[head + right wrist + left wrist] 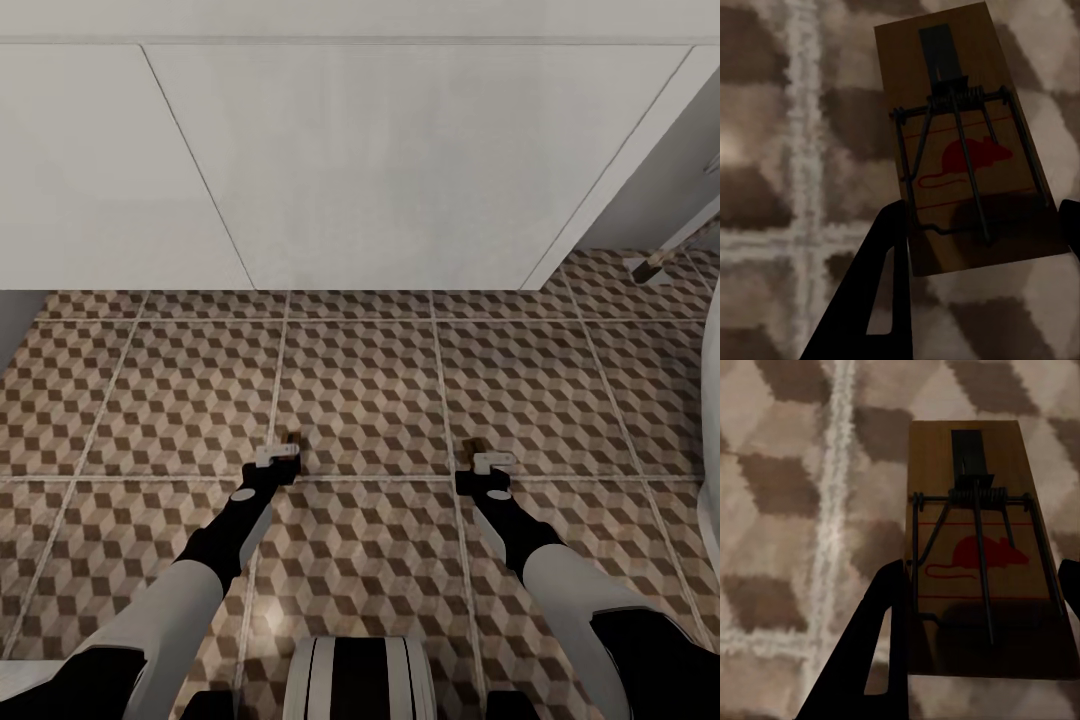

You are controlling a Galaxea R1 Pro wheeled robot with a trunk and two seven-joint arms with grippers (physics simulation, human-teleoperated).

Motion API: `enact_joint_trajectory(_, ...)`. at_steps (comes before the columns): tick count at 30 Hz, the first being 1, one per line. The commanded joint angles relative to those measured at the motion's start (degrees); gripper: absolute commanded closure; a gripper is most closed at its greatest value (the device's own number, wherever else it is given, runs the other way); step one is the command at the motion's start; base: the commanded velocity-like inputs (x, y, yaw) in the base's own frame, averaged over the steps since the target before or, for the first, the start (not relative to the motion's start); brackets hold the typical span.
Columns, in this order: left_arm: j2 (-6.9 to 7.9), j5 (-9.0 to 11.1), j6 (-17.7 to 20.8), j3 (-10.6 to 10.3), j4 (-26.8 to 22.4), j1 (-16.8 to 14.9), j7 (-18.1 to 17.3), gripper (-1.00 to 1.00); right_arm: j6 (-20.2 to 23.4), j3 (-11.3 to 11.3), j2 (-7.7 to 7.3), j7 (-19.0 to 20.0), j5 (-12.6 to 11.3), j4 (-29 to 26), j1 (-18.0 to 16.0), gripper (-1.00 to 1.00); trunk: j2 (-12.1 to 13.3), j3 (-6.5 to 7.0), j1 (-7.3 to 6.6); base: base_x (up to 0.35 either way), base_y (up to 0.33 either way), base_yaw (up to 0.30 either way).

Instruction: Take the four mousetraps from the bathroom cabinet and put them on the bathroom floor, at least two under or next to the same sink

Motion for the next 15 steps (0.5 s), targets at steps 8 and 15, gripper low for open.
enact_joint_trajectory(8,0.03,0.04,0.06,-0.15,0.82,-0.01,0.33,1.0,0.11,0.47,-0.04,-0.34,-0.34,-0.03,-0.02,1.0,-0.05,-0.69,0.07,0.0,0.0,0.0)
enact_joint_trajectory(15,0.09,-0.16,-0.17,-0.15,0.91,-0.01,0.33,1.0,0.07,0.5,-0.07,-0.34,-0.38,-0.03,-0.01,1.0,-0.12,-1.8,0.2,0.0,0.0,0.0)
